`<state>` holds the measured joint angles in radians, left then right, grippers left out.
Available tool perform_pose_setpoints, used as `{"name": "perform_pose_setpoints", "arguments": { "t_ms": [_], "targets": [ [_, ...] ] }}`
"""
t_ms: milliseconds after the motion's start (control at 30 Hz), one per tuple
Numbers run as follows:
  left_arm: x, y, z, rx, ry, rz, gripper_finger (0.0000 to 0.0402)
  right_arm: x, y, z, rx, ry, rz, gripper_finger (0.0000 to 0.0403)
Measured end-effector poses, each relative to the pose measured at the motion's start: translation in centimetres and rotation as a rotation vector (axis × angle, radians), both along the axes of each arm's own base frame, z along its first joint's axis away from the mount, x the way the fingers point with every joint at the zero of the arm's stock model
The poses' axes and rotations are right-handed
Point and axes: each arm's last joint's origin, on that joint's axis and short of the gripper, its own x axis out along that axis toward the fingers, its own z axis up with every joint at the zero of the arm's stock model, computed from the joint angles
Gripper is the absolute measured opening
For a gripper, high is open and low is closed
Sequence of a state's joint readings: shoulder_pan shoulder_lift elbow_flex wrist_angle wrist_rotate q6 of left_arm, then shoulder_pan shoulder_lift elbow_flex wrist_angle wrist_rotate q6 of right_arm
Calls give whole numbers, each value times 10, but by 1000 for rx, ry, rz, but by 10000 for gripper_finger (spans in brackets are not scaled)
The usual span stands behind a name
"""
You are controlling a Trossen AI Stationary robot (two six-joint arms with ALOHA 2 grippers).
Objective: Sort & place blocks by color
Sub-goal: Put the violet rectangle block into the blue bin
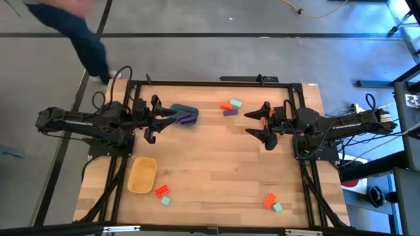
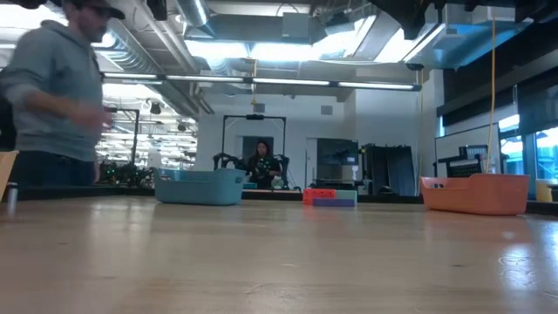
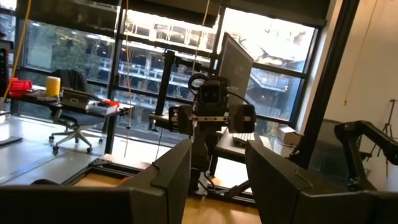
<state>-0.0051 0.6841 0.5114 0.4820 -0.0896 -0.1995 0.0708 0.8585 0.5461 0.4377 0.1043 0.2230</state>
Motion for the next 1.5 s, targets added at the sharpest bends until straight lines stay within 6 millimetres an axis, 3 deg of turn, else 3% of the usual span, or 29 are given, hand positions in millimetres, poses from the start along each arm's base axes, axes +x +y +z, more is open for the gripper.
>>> {"name": "perform_pose_setpoints", "arguments": {
  "t_ms": [1500],
  "targets": [
    [0, 0, 1, 10, -6, 13, 144, 0, 0, 0, 10, 0, -9, 329]
  ]
}}
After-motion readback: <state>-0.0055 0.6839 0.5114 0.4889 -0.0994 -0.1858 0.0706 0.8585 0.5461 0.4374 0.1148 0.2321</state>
